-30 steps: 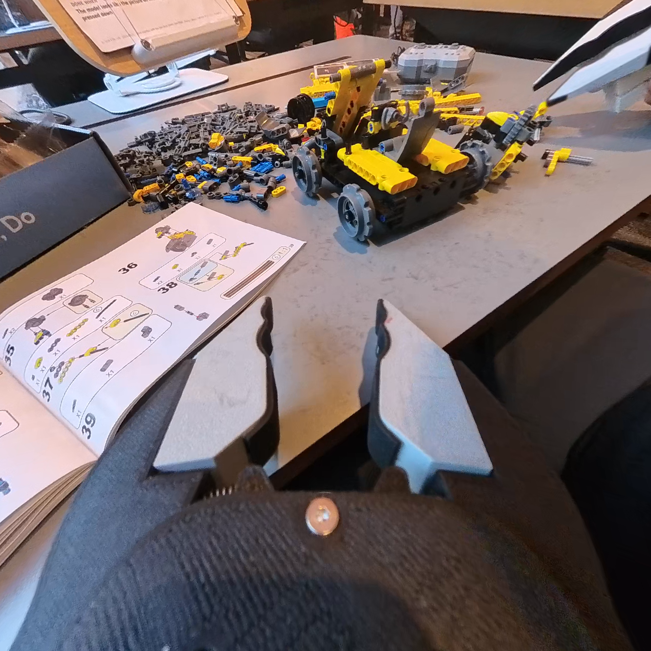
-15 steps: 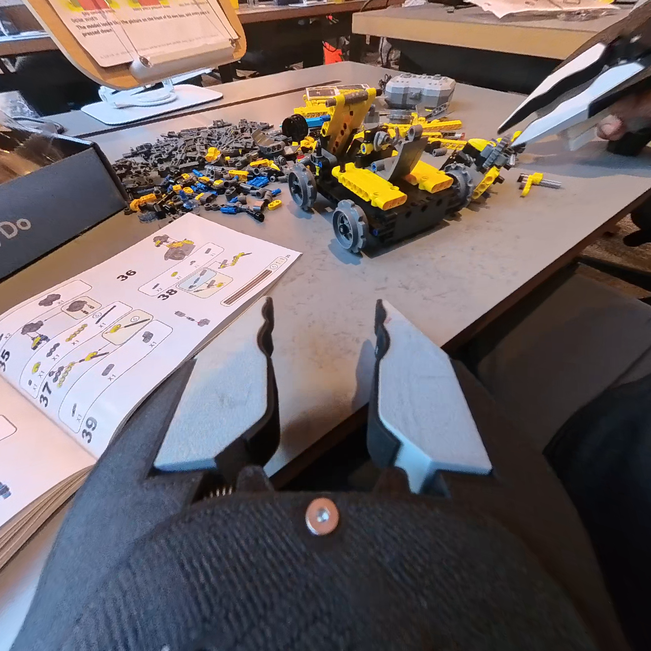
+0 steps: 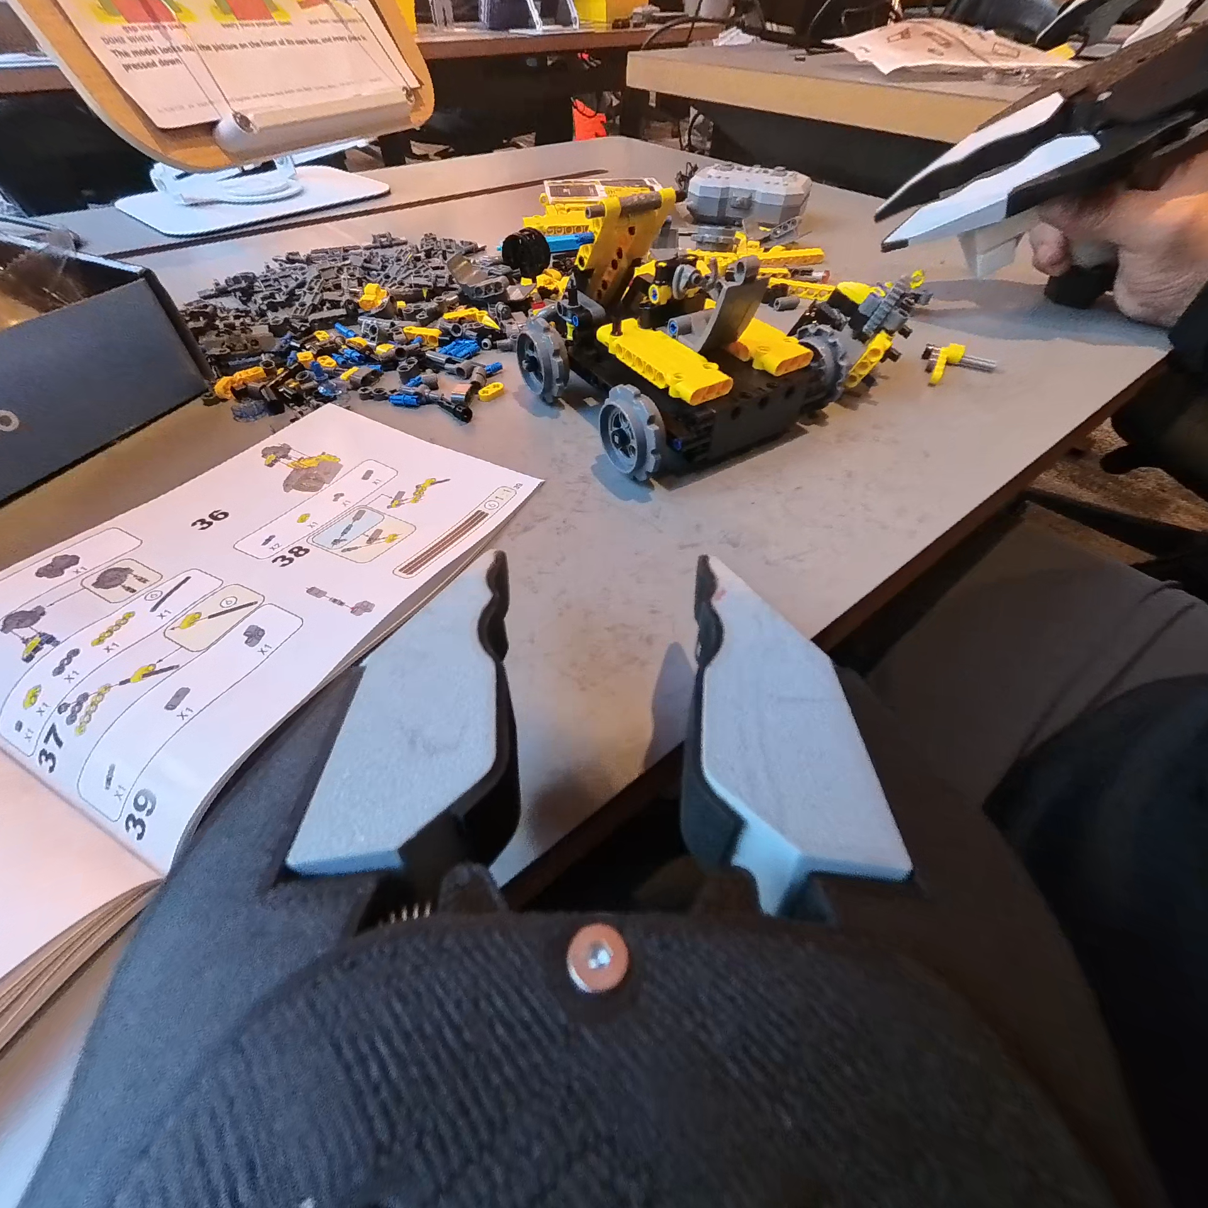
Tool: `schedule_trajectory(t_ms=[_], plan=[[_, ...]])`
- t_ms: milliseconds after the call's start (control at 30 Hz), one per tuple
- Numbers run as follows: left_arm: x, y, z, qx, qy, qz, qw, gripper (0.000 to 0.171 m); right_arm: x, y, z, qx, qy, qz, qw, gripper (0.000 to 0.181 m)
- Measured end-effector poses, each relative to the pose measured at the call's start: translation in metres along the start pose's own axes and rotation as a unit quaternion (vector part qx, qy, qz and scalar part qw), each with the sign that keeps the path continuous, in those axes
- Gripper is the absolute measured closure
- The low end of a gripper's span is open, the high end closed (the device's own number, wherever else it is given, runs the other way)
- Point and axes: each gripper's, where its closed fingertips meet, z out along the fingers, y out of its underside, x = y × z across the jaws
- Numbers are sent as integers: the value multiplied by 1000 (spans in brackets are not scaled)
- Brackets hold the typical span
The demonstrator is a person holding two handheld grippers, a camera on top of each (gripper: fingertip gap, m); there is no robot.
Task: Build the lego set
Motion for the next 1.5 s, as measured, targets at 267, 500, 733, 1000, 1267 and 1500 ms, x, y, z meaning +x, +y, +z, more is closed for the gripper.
schedule_trajectory(t_ms=[267, 500, 733, 1000, 1267, 1500], plan=[[3, -1, 0, 2, 6, 1, 1000, 115, 8, -13, -8, 44, 36, -9, 998, 141], [13, -3, 2, 2, 25, 12, 1000, 118, 15, -20, -15, 74, 56, -4, 996, 139], [22, -16, 9, 22, 48, 9, 999, 114, 23, -20, -22, 71, 110, -35, 991, 167], [25, -14, 19, -7, 19, 95, 995, 171, 42, -19, -37, 57, 235, -95, 966, 172], [37, -25, 39, 15, 10, 126, 992, 142, 32, -17, -33, 46, 225, -120, 966, 181], [36, -26, 42, 14, 9, 117, 993, 171, 31, -23, -37, 75, 210, -104, 969, 180]])
